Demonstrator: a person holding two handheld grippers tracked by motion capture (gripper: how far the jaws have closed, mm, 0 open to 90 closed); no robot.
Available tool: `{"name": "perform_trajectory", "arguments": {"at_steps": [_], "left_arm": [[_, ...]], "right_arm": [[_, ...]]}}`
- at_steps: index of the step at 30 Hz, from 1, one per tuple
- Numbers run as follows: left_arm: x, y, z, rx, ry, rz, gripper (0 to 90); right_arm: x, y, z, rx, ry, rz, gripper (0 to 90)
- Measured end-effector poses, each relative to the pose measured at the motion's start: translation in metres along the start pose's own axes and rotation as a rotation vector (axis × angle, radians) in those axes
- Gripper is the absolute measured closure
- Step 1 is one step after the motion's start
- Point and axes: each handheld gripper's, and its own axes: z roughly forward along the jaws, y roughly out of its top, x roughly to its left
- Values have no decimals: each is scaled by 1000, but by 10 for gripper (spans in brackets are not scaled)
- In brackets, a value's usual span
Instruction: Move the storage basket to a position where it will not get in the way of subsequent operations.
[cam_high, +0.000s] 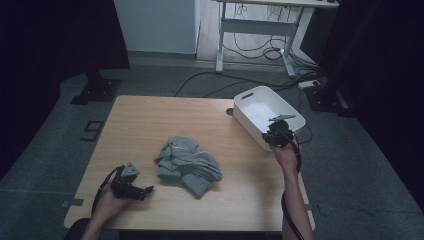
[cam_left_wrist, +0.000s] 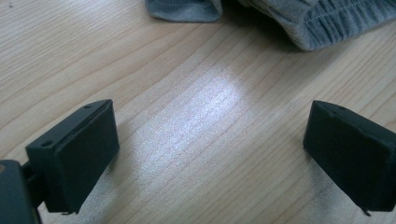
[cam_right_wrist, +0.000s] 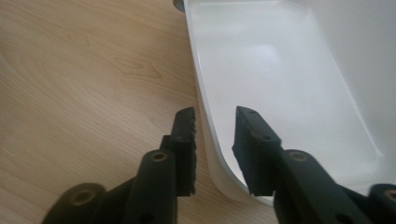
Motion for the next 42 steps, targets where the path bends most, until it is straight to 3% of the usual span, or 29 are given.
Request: {"name": "perform_trajectory", "arguments": {"at_steps": [2, 4, 5, 7, 8, 16, 20, 25, 26, 29, 37, 42], "left_arm": [[0, 0, 0, 1, -1, 0, 24], [0, 0, 0, 1, -1, 1, 23], [0, 0, 0, 2, -1, 1, 21], [0, 0, 0, 3, -2, 1, 19], [0, 0, 0, 4, -1, 2, 17], [0, 1, 1, 6, 0, 0, 8], [0, 1, 1, 7, 1, -1, 5], [0, 1, 1, 9, 2, -2, 2], [0, 1, 1, 9, 2, -2, 2], [0, 1, 1, 9, 2, -3, 1], [0, 1, 1, 10, 3, -4, 0], [0, 1, 1, 11, 5, -6, 0]], "right_arm": [[2, 2, -8, -11, 1, -5, 569], [2, 2, -11, -17, -4, -9, 543], [4, 3, -16, -28, -1, -4, 462], [5, 3, -19, -33, -1, -6, 430], [8, 4, -24, -37, -8, -12, 370], [24, 5, -44, -55, 8, -36, 219], [33, 4, -55, -68, 38, -44, 152], [48, -2, -65, -80, 46, -67, 123], [56, -7, -67, -70, 48, -82, 62], [64, -14, -69, -65, 56, -100, 41], [82, -38, -67, -66, 96, -106, 0], [93, -61, -57, -62, 114, -109, 0]]}}
